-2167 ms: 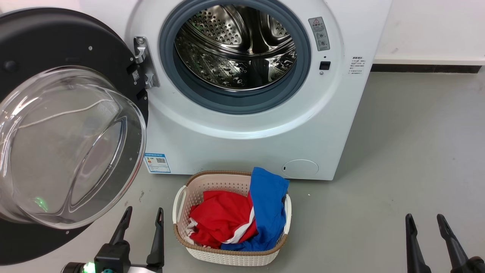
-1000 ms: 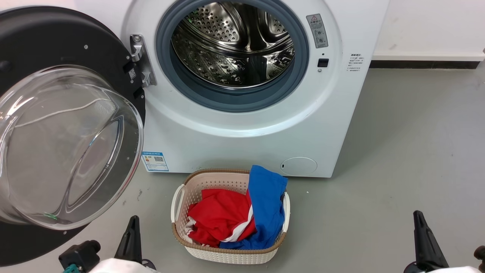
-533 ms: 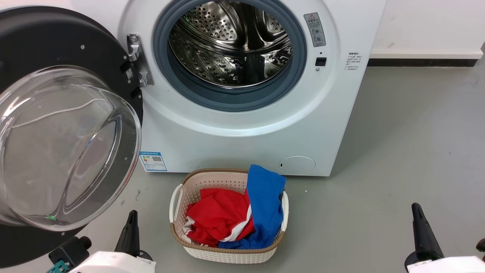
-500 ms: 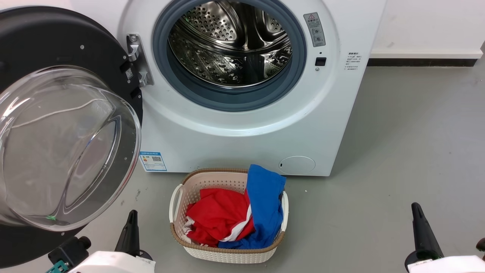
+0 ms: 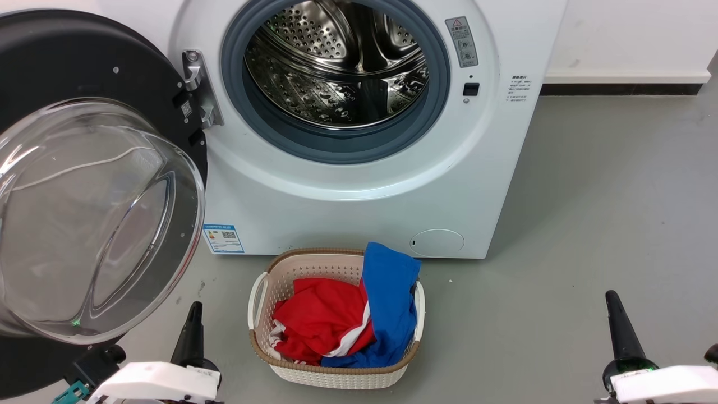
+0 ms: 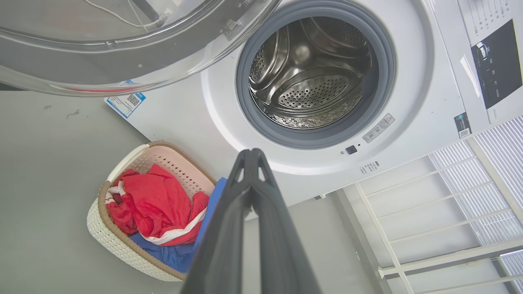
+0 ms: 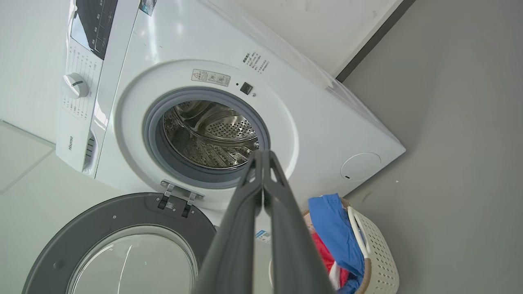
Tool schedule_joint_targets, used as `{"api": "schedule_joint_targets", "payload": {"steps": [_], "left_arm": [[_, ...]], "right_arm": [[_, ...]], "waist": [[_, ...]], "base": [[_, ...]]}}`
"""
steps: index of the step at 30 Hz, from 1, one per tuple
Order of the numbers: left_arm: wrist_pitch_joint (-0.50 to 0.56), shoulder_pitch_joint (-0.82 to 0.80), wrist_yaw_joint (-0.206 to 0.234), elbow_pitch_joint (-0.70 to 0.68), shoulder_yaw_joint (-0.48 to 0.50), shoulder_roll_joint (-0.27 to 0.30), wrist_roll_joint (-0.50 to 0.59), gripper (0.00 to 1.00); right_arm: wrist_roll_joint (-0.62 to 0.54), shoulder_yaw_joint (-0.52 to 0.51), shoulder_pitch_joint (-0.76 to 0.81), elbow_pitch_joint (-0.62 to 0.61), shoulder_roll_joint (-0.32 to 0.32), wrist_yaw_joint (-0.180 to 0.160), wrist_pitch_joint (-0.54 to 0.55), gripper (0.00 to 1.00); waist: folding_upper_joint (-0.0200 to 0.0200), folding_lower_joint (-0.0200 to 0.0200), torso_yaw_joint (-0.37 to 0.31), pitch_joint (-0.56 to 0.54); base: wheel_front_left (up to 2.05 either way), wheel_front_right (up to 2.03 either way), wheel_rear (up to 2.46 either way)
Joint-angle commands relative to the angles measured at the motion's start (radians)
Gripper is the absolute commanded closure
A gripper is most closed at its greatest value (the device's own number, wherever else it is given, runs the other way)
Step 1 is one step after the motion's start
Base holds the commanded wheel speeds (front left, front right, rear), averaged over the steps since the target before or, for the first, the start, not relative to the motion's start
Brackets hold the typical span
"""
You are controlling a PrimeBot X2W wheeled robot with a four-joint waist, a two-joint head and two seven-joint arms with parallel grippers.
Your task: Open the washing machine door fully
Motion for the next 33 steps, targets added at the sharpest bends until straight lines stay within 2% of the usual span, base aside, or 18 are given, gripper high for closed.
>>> {"api": "schedule_joint_targets", "payload": {"steps": [1, 33], "left_arm": [[0.009, -0.026, -0.008, -0.006, 0.006, 0.001, -0.037, 1.00], [0.089, -0.075, -0.026, 0.014, 0.032, -0.004, -0.370, 1.00]], "right_arm": [[0.037, 0.000, -0.031, -0.001, -0.008, 0.000, 0.008, 1.00], [0.340, -0.006, -0.109, 0.055, -0.007, 0.000, 0.090, 1.00]], "waist": [[0.0000, 0.0000, -0.001, 0.001], [0.0000, -0.0001, -0.018, 0.008]], "base": [[0.00, 0.00, 0.00], [0.00, 0.00, 0.00]]}}
